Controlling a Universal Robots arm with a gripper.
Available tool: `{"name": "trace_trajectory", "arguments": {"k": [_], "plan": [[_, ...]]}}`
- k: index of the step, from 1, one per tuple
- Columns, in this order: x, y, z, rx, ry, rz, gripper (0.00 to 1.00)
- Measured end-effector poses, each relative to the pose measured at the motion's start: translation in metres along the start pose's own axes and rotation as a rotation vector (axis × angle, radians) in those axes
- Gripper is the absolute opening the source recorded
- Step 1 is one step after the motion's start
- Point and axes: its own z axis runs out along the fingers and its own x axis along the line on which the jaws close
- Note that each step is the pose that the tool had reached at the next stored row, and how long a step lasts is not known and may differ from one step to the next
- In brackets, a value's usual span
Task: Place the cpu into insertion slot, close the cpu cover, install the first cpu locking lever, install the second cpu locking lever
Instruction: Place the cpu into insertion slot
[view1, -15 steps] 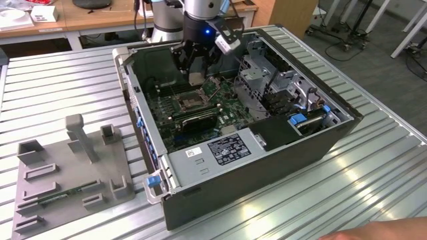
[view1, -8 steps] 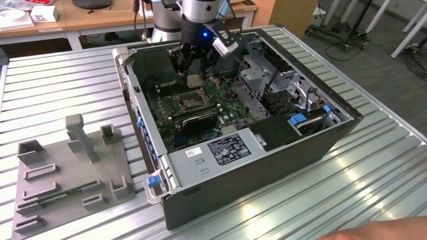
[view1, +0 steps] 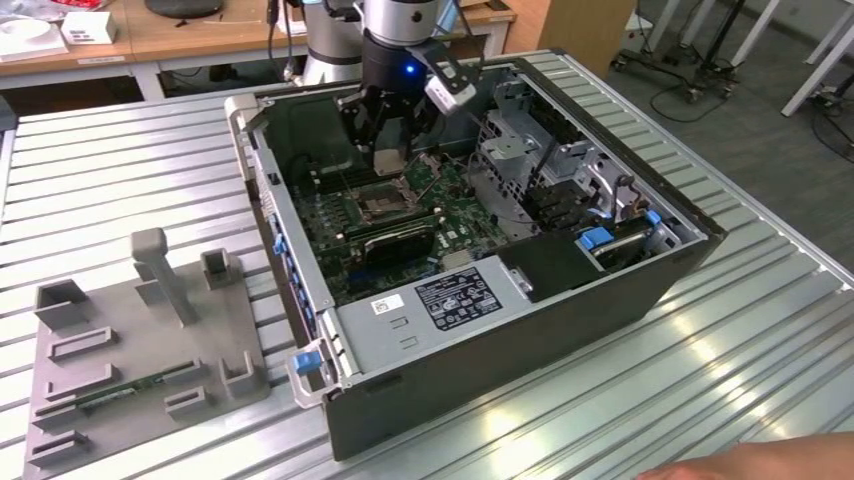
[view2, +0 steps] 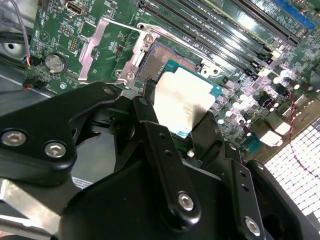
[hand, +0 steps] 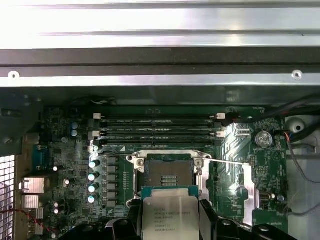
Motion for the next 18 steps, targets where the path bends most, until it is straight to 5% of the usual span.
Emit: {"name": "trace_trajectory", "arguments": {"k": [18], "plan": [[-0.0001,-0.0002,0.0035,-0.0049,-0.0135,0.320,0.54]]}}
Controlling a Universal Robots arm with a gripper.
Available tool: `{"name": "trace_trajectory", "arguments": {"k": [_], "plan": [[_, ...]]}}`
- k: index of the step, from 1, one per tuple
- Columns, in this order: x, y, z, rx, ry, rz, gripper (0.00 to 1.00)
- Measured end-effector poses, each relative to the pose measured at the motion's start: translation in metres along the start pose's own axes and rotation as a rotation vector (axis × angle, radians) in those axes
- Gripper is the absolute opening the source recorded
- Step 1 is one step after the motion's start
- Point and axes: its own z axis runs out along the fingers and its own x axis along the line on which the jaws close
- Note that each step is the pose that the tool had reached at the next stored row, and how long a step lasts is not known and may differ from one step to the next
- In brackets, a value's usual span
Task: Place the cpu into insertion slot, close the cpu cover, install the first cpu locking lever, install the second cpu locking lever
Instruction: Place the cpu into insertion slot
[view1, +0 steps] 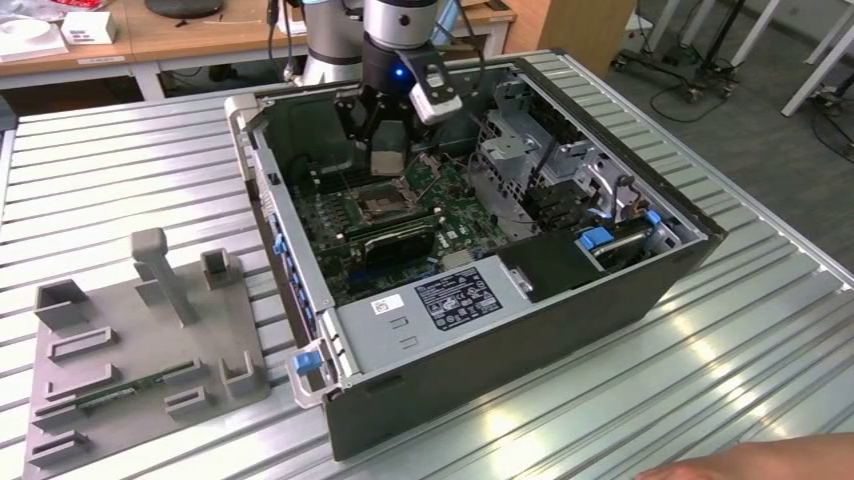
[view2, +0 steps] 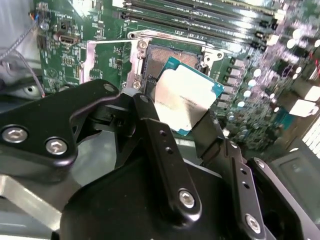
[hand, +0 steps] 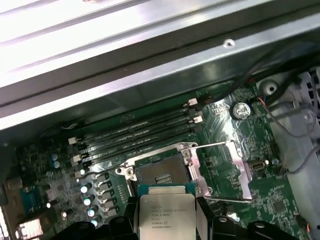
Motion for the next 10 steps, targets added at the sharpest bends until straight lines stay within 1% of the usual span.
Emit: {"name": "trace_trajectory", "arguments": {"k": [10], "plan": [[0.0000,-0.0001,0.0024,-0.0029,-0.0077,0.181,0.54]]}}
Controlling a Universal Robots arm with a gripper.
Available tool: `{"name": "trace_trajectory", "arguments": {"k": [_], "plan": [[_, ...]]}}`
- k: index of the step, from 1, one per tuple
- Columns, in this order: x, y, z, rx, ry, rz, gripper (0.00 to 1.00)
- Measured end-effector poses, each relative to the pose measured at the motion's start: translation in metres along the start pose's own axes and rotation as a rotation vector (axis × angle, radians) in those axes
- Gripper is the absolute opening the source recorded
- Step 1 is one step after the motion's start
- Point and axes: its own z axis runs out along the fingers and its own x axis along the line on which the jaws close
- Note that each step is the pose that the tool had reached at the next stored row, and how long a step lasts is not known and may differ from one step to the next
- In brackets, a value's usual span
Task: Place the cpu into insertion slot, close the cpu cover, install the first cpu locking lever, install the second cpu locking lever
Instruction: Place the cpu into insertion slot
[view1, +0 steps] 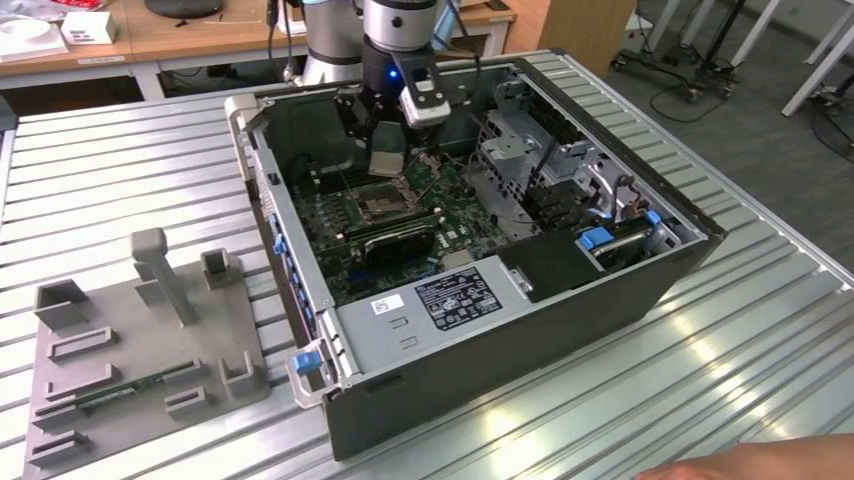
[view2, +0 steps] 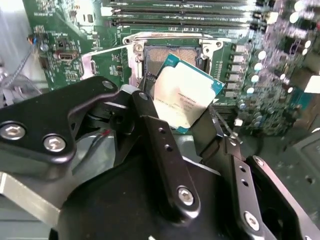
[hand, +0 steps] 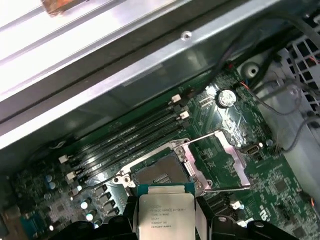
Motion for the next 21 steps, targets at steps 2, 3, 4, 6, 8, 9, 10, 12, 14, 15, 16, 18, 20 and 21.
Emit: {"name": "trace_trajectory", "arguments": {"k": [2,3,4,6,8,9,10,12,14,15,16,18,20,21], "plan": [[0.0000,0.0000,0.0004,-0.0005,-0.0015,0.036,0.54],[0.0000,0.0000,0.0007,-0.0008,-0.0023,0.054,0.54],[0.0000,-0.0001,0.0009,-0.0010,-0.0031,0.073,0.54],[0.0000,-0.0001,0.0012,-0.0016,-0.0046,0.109,0.54],[0.0000,-0.0001,0.0014,-0.0021,-0.0059,0.140,0.54],[0.0000,-0.0001,0.0015,-0.0023,-0.0064,0.151,0.54],[0.0000,-0.0001,0.0015,-0.0024,-0.0067,0.157,0.54],[0.0000,-0.0001,0.0015,-0.0024,-0.0068,0.160,0.54],[0.0000,-0.0001,0.0015,-0.0024,-0.0068,0.160,0.54],[0.0000,-0.0001,0.0015,-0.0024,-0.0068,0.160,0.54],[0.0000,-0.0001,0.0015,-0.0024,-0.0068,0.160,0.54],[0.0000,-0.0001,0.0015,-0.0024,-0.0068,0.162,0.54],[0.0000,-0.0001,0.0016,-0.0026,-0.0072,0.170,0.54],[0.0000,-0.0001,0.0016,-0.0027,-0.0075,0.177,0.54]]}}
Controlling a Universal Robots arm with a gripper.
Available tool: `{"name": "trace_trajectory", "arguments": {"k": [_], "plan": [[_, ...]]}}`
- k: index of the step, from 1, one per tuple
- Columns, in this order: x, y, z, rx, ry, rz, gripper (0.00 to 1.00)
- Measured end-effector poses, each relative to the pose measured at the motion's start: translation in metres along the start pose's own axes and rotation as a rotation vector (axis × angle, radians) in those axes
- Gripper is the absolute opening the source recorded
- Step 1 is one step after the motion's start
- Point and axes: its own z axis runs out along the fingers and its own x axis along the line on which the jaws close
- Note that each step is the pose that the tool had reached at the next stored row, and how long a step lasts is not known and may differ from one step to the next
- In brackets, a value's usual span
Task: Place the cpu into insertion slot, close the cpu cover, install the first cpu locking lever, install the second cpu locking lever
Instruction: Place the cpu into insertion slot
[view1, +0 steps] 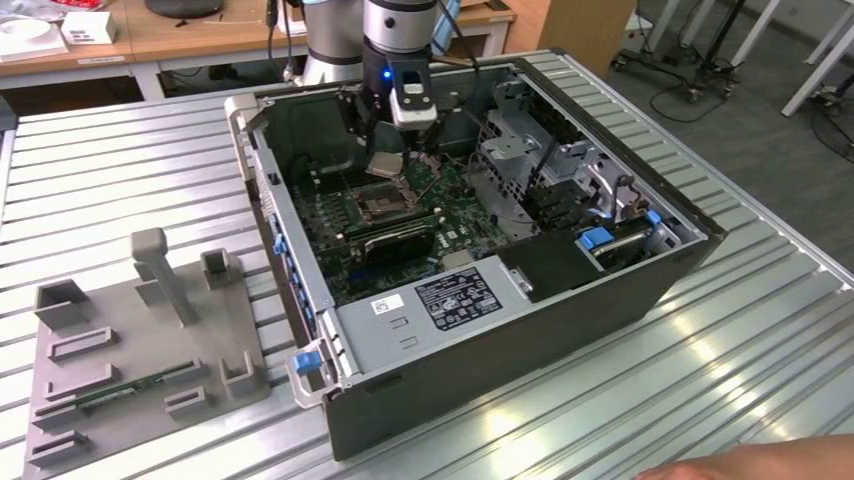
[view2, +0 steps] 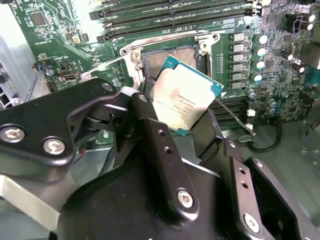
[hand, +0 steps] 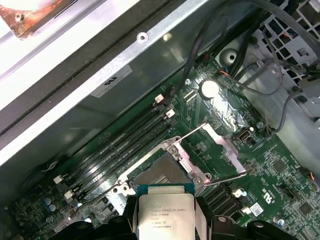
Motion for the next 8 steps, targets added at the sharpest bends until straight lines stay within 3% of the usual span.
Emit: {"name": "trace_trajectory", "arguments": {"k": [4,8], "plan": [[0.0000,0.0000,0.0003,-0.0007,-0.0019,0.046,0.54],[0.0000,0.0000,0.0005,-0.0017,-0.0049,0.115,0.54]]}}
